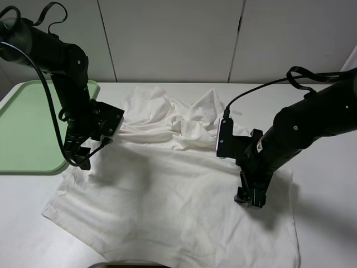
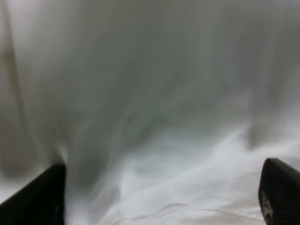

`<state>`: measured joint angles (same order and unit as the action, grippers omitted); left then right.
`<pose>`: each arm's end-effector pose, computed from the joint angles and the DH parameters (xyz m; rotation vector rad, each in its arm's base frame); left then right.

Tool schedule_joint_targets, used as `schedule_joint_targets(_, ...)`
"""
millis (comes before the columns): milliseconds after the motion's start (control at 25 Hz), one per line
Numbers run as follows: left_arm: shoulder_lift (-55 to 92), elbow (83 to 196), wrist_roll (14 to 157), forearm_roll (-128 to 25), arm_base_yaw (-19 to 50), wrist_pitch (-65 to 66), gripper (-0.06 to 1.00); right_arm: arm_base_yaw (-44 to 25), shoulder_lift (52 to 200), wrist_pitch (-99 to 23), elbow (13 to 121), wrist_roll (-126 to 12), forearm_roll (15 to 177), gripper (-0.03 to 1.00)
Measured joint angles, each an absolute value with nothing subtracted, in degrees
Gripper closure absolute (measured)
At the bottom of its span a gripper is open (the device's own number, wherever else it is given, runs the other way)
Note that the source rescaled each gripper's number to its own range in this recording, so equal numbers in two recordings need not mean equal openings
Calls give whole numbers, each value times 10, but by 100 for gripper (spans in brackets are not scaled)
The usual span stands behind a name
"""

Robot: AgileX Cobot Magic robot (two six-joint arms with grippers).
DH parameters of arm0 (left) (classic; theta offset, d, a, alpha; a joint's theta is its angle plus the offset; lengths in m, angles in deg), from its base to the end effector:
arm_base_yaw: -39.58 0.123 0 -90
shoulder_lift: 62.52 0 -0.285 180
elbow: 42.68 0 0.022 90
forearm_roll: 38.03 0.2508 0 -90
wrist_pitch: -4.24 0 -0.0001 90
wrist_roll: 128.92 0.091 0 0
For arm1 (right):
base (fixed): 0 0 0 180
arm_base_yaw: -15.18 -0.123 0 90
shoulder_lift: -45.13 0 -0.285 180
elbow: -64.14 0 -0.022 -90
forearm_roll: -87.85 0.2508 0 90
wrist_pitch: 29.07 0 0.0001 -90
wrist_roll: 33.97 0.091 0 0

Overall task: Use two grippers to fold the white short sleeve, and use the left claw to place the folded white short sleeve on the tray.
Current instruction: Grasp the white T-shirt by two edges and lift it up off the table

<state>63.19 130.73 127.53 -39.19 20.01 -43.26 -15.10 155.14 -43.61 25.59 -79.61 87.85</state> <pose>0.3452 -0.1242 0.1109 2.3131 2.1107 -0.0180 0.2362 0.1379 0.1012 -1.7523 2.2461 -0.0566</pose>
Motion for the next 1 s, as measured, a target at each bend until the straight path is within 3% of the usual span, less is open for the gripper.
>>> schedule_joint_targets(200,632,1307,1275,-392,200,-431,16,-128,1559,-434,256,-785,879,4)
schedule_joint_targets(560,632,1307,1276,-392,200,-427,33,-127,1560,-430,256,-782,879,43)
schedule_joint_targets(640,632,1307,1276,-393,200,-427,42,-127,1560,-430,256,-782,879,65)
schedule_joint_targets(720,632,1307,1276,-393,200,-426,56,-127,1560,-430,256,-782,879,78)
schedule_joint_targets(840,632,1307,1276,-392,200,-426,89,-127,1560,-430,256,-782,879,97)
schedule_joint_targets(1000,632,1307,1278,-392,200,-426,94,-127,1560,-430,256,-781,879,97)
